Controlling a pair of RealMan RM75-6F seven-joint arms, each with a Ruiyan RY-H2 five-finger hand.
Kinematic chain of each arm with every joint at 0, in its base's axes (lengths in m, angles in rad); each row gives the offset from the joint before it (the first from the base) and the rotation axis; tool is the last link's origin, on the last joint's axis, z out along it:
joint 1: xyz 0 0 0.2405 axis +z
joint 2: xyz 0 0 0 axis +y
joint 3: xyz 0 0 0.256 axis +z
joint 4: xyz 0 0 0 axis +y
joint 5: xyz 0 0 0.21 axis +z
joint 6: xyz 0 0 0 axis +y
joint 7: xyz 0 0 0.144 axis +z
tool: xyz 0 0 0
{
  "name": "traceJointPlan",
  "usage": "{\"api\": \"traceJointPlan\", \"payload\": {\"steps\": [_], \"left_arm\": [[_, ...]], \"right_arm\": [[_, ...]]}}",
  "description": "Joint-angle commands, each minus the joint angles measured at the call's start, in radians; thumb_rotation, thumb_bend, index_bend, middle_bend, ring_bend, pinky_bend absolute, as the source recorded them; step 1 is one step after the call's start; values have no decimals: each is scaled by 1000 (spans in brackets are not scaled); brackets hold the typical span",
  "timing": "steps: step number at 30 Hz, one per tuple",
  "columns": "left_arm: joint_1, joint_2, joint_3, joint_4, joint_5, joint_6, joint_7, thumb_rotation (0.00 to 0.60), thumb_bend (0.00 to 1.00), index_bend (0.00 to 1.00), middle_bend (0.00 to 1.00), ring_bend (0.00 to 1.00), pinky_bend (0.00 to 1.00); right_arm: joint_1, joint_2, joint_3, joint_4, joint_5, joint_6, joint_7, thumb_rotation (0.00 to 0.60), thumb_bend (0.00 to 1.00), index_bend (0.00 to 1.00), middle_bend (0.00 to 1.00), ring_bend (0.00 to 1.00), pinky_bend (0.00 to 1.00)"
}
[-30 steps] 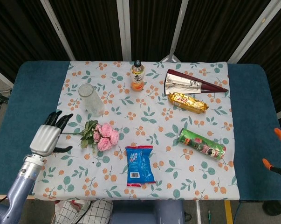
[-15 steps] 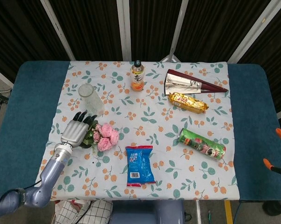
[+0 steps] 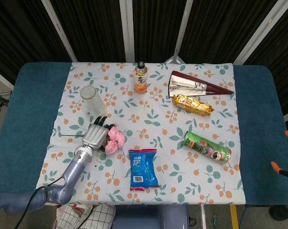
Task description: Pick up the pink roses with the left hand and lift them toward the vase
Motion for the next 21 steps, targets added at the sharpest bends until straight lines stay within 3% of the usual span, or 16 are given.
{"api": "traceJointPlan", "payload": {"steps": [1,5,11,16,21], "left_arm": [[5,-11,0,14,52,42,-44,600,349,427,561,141,24],[13,9,-3,-5,100,83,-66,600,357,476,612,183,36],[23,102,-48,-170,167,125,-168,600,357,501,630,217,61],[5,193,-138,-339,255,171,-279,600,348,491,624,228,77],[-37,288,-254,-487,243,168,-282,600,346,489,622,228,76]], "right_arm": [[-2,-3,1,3,-2,5,6,600,240,140,45,124,79],[-3,-7,4,2,2,9,6,600,239,140,45,124,79],[0,-13,10,-7,29,-8,-12,600,240,139,45,124,80],[4,-21,13,-7,43,-18,-28,600,240,140,45,124,80],[7,-29,17,-1,61,-30,-39,600,239,140,45,124,79]]}}
